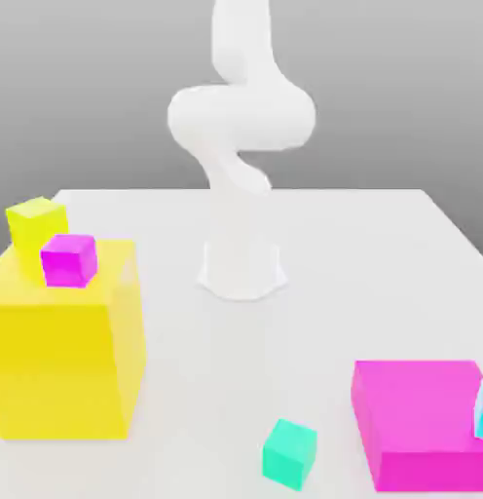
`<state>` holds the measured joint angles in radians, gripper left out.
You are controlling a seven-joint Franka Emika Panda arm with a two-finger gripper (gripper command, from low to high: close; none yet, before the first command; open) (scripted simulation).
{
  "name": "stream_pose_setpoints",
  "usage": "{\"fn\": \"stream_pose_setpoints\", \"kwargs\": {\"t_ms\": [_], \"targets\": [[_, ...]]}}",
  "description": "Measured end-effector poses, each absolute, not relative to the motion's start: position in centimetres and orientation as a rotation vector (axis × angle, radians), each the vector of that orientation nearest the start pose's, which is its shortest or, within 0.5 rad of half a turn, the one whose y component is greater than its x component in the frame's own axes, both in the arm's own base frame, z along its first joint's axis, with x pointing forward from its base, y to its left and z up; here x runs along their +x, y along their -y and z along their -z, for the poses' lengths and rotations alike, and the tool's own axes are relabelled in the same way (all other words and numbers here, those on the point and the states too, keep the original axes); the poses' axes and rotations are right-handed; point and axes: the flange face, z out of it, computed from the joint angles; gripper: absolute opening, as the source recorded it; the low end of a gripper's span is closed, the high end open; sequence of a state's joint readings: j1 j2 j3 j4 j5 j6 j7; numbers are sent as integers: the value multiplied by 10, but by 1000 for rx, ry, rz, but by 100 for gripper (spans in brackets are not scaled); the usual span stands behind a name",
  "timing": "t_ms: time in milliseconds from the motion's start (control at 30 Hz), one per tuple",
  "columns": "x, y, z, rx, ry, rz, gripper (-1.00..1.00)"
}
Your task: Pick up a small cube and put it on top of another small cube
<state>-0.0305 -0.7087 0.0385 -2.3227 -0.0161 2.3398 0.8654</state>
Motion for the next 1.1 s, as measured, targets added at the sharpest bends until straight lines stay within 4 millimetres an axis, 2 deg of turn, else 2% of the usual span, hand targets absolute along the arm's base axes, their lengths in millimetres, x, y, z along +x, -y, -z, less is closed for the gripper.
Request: {"fn": "stream_pose_setpoints", "kwargs": {"t_ms": [100, 200, 333, 433, 600, 800, 1000, 1033, 1100], "targets": [[419, -15, -616, -2512, -1228, 865, 0], [447, -20, -560, -2543, -1328, 769, 0], [473, -26, -481, -2572, -1452, 632, 0], [483, -30, -422, -2584, -1540, 522, 0], [483, -39, -324, -2585, -1676, 323, 0], [457, -56, -217, -2548, -1825, 58, 0], [450, -60, -140, -2533, -1855, 0, 0], [449, -60, -133, -2534, -1855, 0, -100], [449, -60, -133, -2534, -1855, 0, -100]]}}
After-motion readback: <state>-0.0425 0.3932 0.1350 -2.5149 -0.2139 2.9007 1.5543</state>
